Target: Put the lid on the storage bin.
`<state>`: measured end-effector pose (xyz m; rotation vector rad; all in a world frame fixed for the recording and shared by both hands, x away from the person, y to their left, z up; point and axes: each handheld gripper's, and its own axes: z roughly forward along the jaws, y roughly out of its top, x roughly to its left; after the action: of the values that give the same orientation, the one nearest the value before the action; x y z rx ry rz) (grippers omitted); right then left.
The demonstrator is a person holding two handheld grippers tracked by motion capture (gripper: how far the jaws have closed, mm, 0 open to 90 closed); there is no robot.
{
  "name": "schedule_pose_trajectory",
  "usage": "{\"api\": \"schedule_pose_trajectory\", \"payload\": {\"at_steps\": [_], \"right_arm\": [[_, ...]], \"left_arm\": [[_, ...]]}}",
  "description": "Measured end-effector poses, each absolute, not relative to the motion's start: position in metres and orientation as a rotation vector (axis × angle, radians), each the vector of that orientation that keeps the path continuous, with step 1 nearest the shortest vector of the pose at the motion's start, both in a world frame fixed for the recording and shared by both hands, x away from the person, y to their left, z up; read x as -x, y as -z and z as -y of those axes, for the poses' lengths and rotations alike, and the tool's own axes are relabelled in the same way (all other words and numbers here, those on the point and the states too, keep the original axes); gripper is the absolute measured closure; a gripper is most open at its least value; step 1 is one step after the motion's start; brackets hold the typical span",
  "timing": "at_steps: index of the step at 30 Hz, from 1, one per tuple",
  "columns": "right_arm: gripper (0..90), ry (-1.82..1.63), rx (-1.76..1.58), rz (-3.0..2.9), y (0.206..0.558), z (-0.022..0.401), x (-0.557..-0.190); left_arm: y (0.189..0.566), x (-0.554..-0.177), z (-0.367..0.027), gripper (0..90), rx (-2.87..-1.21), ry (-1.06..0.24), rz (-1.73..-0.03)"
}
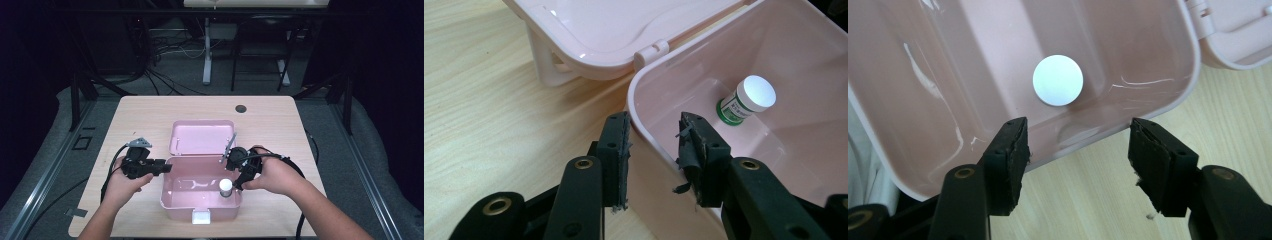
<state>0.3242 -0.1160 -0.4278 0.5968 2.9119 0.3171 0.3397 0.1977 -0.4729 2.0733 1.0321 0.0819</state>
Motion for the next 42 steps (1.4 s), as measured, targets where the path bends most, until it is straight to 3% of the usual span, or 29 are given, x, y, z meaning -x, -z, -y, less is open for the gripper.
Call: {"api": "schedule_pose_trajectory", "payload": {"at_steps": [42], "right_arm": [[40.9, -0.316, -0.755, -2.967, 0.44, 0.115, -0.309]], "left_arm": [[0.471, -0.339, -0.198, 67.4, -2.075, -0.116, -1.033]]}}
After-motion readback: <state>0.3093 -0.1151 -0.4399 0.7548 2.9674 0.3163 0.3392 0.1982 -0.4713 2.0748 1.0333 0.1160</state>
